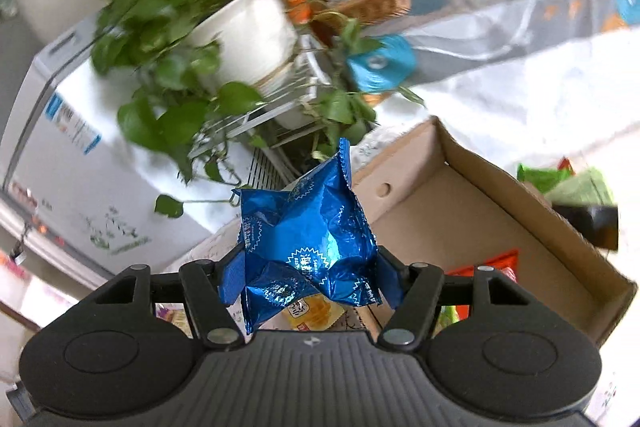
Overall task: Organize snacks
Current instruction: 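Lift both packets and carry them over the cardboard box, then open both tools to drop the croissant and blue packets into the box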
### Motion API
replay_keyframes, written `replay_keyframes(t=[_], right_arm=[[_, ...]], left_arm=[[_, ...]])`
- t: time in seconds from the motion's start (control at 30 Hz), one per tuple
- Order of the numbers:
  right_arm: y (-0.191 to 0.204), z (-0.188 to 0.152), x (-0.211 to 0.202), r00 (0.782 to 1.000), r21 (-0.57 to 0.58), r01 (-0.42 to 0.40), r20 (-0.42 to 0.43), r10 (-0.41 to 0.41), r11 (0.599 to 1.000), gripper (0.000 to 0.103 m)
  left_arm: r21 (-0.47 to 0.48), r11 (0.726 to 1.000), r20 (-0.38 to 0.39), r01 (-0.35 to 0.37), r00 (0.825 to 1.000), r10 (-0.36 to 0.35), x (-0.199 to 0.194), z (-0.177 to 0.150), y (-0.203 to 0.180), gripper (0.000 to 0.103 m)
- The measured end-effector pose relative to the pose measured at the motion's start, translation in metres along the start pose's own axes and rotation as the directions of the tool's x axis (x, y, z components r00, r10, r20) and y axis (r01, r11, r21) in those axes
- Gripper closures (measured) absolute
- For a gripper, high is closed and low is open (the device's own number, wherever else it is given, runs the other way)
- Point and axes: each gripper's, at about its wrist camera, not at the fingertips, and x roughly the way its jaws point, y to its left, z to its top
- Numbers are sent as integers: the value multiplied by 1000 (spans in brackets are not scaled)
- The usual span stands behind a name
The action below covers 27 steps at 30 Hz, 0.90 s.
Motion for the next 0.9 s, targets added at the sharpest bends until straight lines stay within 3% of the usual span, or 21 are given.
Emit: replay_keyframes(t=[0.43, 0.9], right_arm=[[-55, 18, -22, 995, 213, 59, 63, -73, 975, 32], [-83, 22, -20, 995, 373, 67, 47, -91, 925, 32]], left_arm=[[89, 986, -20, 138, 990, -137, 15, 13, -108, 51], [144, 976, -93, 166, 984, -154, 45, 16, -165, 51]])
